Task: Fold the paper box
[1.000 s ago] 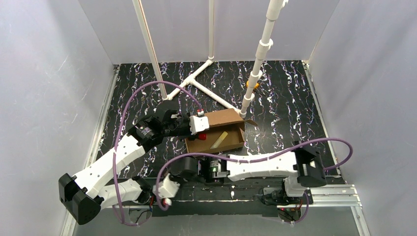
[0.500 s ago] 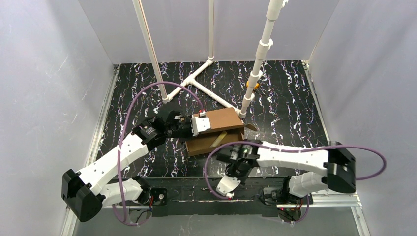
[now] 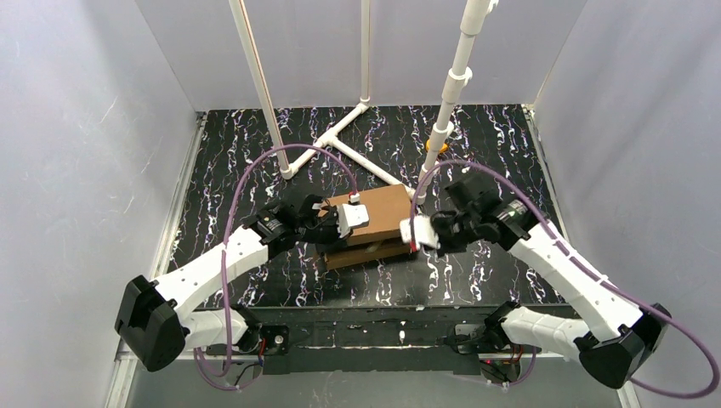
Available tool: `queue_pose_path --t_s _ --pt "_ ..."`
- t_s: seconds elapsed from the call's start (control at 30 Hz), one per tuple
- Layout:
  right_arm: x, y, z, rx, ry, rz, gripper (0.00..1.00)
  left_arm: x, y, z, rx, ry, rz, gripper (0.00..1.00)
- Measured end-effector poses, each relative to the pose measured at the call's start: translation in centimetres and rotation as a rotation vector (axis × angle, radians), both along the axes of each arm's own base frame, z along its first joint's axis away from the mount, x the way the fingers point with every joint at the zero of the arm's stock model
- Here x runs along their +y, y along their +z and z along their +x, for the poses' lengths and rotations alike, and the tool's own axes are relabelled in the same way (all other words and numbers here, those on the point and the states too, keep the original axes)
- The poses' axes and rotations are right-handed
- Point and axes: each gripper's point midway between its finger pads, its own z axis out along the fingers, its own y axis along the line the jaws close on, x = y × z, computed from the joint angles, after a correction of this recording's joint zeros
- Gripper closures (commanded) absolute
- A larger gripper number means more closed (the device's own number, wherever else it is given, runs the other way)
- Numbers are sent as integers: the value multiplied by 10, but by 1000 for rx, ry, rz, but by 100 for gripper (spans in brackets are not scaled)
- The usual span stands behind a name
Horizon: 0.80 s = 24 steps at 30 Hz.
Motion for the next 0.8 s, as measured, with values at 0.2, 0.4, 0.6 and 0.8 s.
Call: queue_pose_path --t_s 0.2,0.4,0.6,0.8 --pt "2 29 59 49 -402 260 90 0 -21 -9 101 43 0 74" --pt "0 -3 93 197 -612 367 91 0 -35 -16 186 88 7 51" --pt "17 -42 95 302 -621 438 97 -2 -51 -19 265 131 10 46" --pt "20 -90 102 274 -637 379 99 -7 -60 -22 345 168 7 37"
